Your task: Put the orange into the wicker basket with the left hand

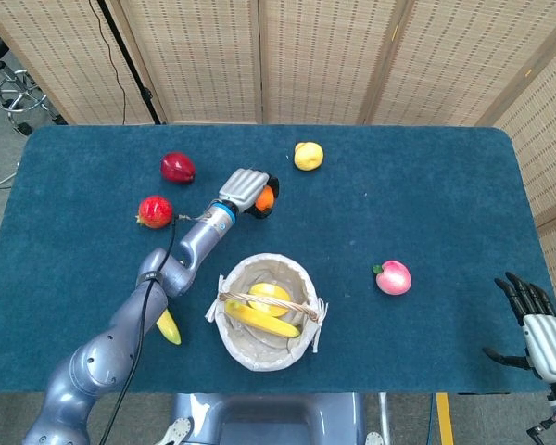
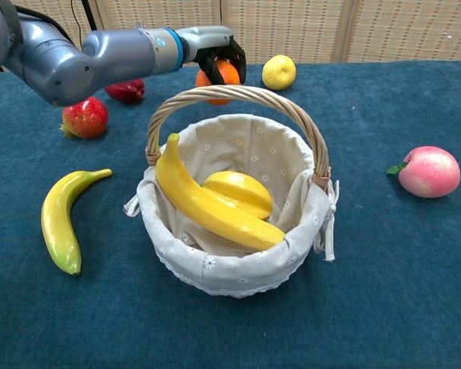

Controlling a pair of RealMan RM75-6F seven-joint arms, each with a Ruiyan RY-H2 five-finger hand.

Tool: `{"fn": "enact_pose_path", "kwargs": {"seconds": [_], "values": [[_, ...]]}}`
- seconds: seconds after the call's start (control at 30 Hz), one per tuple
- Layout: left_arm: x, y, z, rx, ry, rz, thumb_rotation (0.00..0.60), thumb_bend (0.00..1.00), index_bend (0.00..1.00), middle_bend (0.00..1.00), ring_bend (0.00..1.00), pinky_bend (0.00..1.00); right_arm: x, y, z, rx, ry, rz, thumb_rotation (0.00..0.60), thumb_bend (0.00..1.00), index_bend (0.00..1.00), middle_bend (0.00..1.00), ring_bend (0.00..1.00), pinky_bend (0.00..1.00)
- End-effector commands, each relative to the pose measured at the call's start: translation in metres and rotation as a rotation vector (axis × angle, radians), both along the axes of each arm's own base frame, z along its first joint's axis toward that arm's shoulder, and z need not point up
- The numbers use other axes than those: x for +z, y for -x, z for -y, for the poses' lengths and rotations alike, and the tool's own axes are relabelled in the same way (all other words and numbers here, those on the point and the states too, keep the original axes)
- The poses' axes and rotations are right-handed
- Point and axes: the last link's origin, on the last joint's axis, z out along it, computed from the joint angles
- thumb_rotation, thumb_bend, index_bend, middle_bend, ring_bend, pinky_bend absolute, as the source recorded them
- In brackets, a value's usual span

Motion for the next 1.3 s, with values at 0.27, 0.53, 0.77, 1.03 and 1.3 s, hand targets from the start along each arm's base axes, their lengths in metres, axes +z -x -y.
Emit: {"fn": "enact_pose_path", "kwargs": {"seconds": [0.27, 0.53, 0.77, 1.03, 1.3], "values": [[0.072, -0.002, 0.018, -0.011, 0.026, 0.283, 0.600, 0.49, 0.64, 0.51, 0.47, 0.49, -0.006, -0.002, 0.002, 0.006, -0.025, 0.007, 0.600, 0.00, 0.04, 0.00, 0.00, 0.00], [0.100, 0.002, 0.054, 0.074, 0.111, 0.391, 0.600, 0.49, 0.64, 0.51, 0.47, 0.49, -0.008, 0.001, 0.004, -0.006, -0.032, 0.008, 0.600, 0.00, 0.04, 0.00, 0.00, 0.00], [0.110, 0.006, 0.085, 0.239, 0.291, 0.537, 0.600, 0.49, 0.64, 0.51, 0.47, 0.49, -0.010, -0.001, 0.005, -0.003, -0.042, 0.011, 0.600, 0.00, 0.04, 0.00, 0.00, 0.00], [0.098, 0.009, 0.097, 0.329, 0.418, 0.606, 0.600, 0.49, 0.64, 0.51, 0.47, 0.49, -0.011, -0.002, 0.004, 0.001, -0.044, 0.012, 0.600, 0.00, 0.04, 0.00, 0.00, 0.00], [0.074, -0.006, 0.113, 0.319, 0.528, 0.606, 0.600, 0.49, 0.64, 0.51, 0.47, 0.49, -0.011, -0.002, 0.004, 0.003, -0.044, 0.015, 0.600, 0.00, 0.04, 0.00, 0.00, 0.00]]}}
